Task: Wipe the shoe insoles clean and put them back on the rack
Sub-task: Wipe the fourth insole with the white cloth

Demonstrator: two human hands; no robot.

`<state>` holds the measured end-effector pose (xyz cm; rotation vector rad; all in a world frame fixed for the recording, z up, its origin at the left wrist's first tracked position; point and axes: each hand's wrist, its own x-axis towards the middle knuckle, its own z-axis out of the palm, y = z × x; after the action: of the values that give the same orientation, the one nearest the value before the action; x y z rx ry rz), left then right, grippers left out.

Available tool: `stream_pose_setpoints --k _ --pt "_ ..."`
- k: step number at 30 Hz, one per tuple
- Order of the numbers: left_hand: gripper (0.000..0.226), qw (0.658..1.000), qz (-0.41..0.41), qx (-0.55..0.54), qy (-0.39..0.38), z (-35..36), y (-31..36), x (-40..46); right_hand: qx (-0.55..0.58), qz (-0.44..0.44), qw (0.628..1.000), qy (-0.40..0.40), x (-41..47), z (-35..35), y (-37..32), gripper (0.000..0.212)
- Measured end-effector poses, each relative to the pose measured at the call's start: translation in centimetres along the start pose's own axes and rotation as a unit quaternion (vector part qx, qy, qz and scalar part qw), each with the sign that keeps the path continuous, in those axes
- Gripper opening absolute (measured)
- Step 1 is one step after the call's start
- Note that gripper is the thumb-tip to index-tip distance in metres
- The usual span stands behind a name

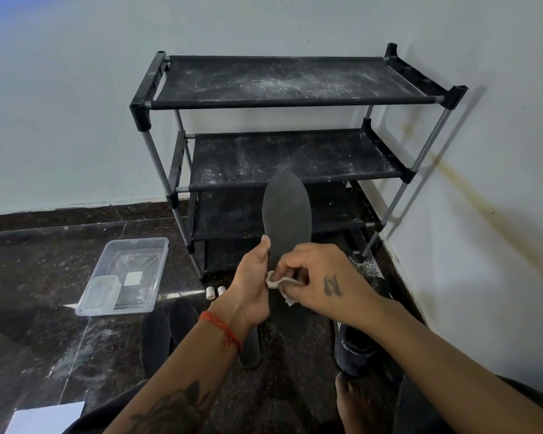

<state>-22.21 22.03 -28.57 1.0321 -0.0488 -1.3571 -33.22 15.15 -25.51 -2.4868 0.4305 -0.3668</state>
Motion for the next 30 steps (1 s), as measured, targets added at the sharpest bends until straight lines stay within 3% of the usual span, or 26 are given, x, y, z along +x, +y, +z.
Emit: stream_pose_setpoints --k 3,5,8,11,14,17,21,24,27,30 --pt "0.058 0.999 -0.017 -0.001 -0.03 0.3 -0.1 -0.2 -0.1 0.028 0.994 0.034 0.2 -0.9 1.3 0.014" --pt "0.061 0.998 -0.032 -0.021 -0.049 0.4 0.1 -0.3 -0.13 0.076 0.983 0.107 0.3 -1.8 2.3 0.016" --pt "0.061 0.998 -0.042 -0.024 -0.042 0.4 0.3 -0.4 -0.061 0.088 0.973 0.206 0.4 -2.5 2.7 0.017" --pt "0.053 0.998 -0.035 -0.026 -0.052 0.4 0.2 -0.4 0.076 0.068 0.985 0.137 0.4 -1.6 1.4 0.019" --pt "0.062 0.998 -0.046 -0.026 -0.041 0.2 0.1 -0.2 0.046 0.028 0.998 0.04 0.3 0.0 0.5 0.019" --pt "0.07 0.998 -0.054 0.0 -0.032 0.3 -0.1 -0.2 -0.051 0.044 0.995 0.067 0.5 -0.5 1.6 0.016" --pt "0.066 0.998 -0.052 -0.003 -0.039 0.6 0.1 -0.4 -0.083 0.157 0.971 0.157 0.7 -2.8 3.3 0.022" --pt "0.057 0.998 -0.046 -0.011 -0.045 0.7 0.6 -0.7 0.07 0.215 0.956 0.186 1.2 -3.6 3.0 0.019" --pt "0.054 0.997 -0.039 -0.019 -0.057 0.7 0.6 -0.8 0.298 0.237 0.914 0.139 1.6 -3.7 1.8 0.014" --pt "0.068 0.996 -0.041 -0.029 -0.07 0.6 0.6 -0.6 0.399 0.243 0.88 0.082 1.5 -3.9 1.4 0.022"
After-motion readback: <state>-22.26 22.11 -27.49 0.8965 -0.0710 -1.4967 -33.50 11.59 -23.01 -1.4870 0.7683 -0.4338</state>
